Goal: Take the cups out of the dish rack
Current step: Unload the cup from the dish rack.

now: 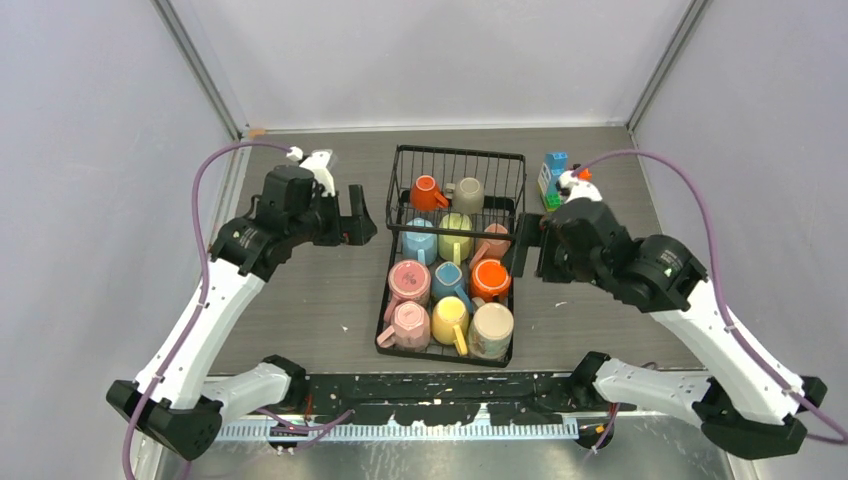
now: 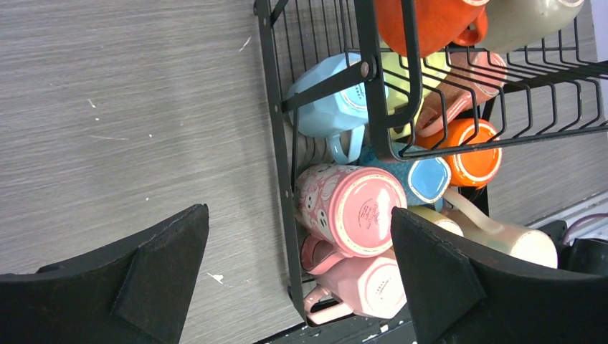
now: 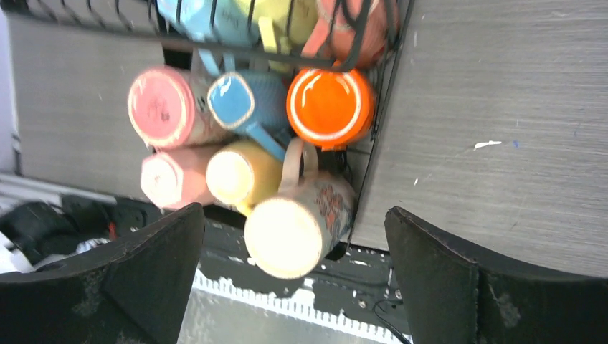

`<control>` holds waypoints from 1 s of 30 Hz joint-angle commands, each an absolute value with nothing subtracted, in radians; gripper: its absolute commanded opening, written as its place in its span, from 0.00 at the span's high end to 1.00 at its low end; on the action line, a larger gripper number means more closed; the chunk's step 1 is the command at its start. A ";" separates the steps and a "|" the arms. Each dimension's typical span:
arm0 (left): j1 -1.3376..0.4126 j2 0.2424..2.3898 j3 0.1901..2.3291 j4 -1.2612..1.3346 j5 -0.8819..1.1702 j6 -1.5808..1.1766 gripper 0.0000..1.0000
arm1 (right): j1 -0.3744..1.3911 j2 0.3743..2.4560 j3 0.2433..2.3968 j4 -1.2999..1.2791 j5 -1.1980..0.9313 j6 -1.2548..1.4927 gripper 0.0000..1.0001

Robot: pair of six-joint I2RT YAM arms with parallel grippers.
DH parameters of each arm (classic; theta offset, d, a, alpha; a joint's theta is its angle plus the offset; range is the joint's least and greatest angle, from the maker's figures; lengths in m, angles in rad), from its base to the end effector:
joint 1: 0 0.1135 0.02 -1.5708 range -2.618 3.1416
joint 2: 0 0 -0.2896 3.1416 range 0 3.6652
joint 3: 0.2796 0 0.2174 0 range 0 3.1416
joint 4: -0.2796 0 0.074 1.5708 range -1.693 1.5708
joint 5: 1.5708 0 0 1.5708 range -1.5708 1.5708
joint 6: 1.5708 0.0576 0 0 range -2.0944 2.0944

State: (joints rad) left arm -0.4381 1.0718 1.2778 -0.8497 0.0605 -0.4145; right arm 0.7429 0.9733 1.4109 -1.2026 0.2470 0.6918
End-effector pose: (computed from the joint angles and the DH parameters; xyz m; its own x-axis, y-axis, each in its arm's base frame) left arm 0.1605 -0.0790 0.3903 -0.6856 -0.1227 -0.7175 0.2088 0.9111 -0.3554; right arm 0.0939 0.0671 0.4059 -0.7283 0.1709 -0.6636 -0.0797 0.9407 0.3298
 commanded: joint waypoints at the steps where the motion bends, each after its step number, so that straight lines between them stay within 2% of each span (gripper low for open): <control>1: -0.433 1.040 1.264 -0.823 0.099 -0.427 0.00 | 0.931 0.978 1.363 -1.283 0.408 0.824 0.00; 6: -0.433 1.022 1.264 -0.821 0.070 -0.433 0.00 | 1.077 0.990 1.225 -1.205 0.446 0.888 0.00; 13: -0.433 1.015 1.288 -0.845 0.046 -0.425 0.00 | 1.111 1.036 1.101 -1.048 0.394 0.837 0.00; 30: -0.433 1.024 1.280 -0.845 0.044 -0.423 0.00 | 1.190 1.099 1.064 -1.062 0.390 0.878 0.00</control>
